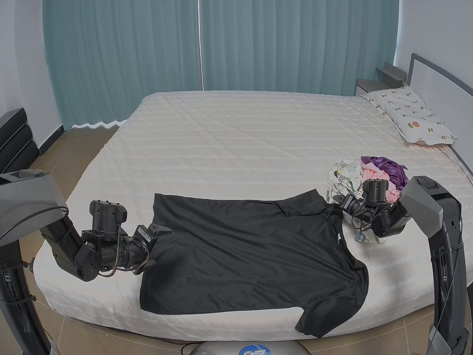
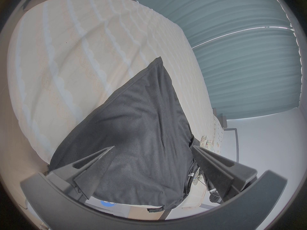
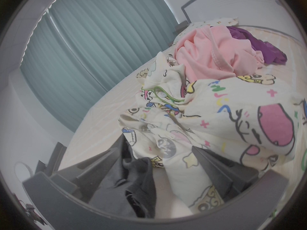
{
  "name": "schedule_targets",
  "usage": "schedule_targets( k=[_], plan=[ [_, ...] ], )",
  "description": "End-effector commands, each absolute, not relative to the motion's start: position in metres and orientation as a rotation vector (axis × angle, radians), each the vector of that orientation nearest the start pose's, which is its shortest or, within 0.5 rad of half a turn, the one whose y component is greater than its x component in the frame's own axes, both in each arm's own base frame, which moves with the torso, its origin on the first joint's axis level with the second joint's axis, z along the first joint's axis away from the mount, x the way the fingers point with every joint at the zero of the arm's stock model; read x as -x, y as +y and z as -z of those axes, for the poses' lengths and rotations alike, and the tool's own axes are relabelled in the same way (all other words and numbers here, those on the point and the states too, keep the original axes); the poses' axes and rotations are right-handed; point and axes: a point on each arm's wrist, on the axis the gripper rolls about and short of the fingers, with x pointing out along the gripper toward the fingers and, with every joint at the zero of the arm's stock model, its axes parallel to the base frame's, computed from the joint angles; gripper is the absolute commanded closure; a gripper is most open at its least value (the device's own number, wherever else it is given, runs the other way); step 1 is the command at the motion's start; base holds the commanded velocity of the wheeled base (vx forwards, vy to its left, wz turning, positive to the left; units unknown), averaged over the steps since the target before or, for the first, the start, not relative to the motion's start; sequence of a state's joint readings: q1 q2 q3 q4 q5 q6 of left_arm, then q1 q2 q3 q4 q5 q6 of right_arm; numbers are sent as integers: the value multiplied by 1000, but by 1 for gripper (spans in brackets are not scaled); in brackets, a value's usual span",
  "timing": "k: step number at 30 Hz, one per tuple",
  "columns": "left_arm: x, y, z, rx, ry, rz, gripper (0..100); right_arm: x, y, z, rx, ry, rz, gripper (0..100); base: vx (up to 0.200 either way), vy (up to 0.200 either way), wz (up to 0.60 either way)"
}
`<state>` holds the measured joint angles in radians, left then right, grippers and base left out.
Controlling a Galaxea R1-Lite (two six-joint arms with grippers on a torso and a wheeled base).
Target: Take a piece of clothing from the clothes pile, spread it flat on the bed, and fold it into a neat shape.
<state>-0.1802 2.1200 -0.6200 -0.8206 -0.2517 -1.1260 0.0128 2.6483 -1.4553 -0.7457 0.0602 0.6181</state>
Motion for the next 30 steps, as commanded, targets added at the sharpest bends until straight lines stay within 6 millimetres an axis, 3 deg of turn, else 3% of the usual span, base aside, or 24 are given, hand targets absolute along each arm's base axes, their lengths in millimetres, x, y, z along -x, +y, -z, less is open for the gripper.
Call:
schedule_targets(
  k=[1,3,7,16,22,26,30],
  plan=[
    [-317,-64,-22,1086,846,-15,0,-477,7,-3,-664,440,9,0,0,0,0],
    [-317,-64,-22,1086,846,-15,0,-476,7,-7,-665,440,0,0,0,0,0],
    [-317,-64,-22,1086,846,-15,0,-451,12,-23,-655,474,-15,0,0,0,0],
    [-317,-64,-22,1086,846,-15,0,-399,27,-13,-537,602,-110,0,0,0,0],
    [-317,-64,-22,1086,846,-15,0,-391,34,-2,-496,654,-122,0,0,0,0],
    [-317,-64,-22,1086,846,-15,0,-391,34,23,-437,702,-118,0,0,0,0],
    [-317,-64,-22,1086,846,-15,0,-394,32,35,-406,719,-106,0,0,0,0]
  ],
)
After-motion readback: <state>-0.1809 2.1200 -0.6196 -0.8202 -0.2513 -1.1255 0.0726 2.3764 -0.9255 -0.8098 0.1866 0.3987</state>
